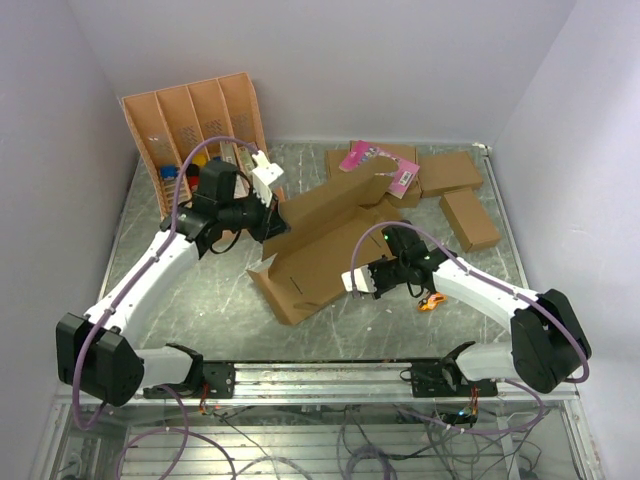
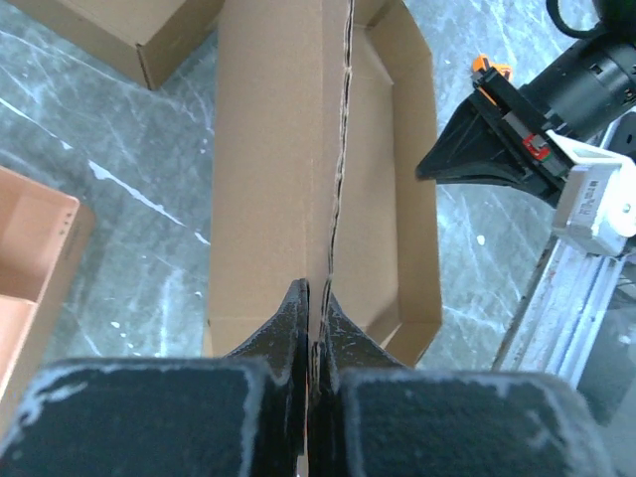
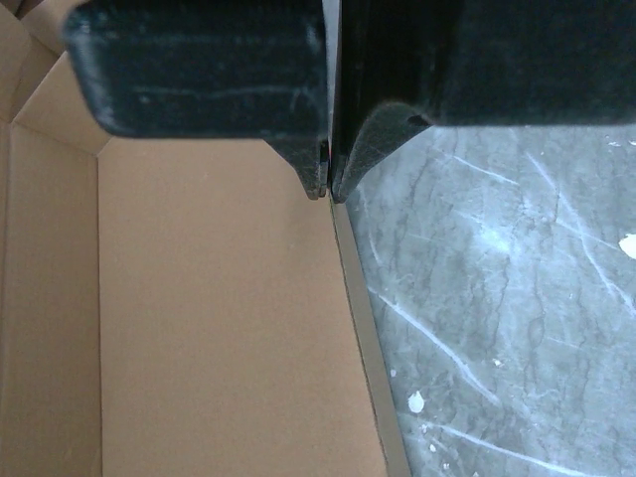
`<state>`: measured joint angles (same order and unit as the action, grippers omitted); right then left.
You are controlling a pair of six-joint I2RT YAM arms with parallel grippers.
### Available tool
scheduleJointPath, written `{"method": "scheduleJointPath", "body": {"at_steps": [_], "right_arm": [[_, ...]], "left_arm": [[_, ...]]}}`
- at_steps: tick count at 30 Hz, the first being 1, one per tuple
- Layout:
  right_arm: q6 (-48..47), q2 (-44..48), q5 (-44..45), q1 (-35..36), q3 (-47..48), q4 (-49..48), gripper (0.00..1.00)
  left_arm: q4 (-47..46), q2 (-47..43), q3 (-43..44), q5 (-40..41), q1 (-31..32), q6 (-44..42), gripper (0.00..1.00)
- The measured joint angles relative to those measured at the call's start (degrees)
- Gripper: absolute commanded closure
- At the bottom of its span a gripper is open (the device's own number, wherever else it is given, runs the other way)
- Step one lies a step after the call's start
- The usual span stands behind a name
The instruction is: Fold the paper box
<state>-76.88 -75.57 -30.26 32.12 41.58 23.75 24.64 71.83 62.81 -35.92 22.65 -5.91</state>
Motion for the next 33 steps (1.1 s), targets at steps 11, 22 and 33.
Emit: {"method": "scheduleJointPath", "body": {"at_steps": [11,22,33], "right_arm": [[3.1,0.0,2.3,0.1,-1.0,-3.4,0.97],[2.8,2.2,1.6,-1.4,-1.0,0.8,0.47],[8.9,13.1,-20.5,-28.3,7.2,10.4,0.12]], "left_arm": [[-0.9,2.3,-1.4,-1.0,1.2,5.2,0.93],[-0.2,2.3,2.2,5.9,1.2,4.1,0.93],[-2.3,-2.7,-0.7,9.0,1.3,-0.7,0.93]]}}
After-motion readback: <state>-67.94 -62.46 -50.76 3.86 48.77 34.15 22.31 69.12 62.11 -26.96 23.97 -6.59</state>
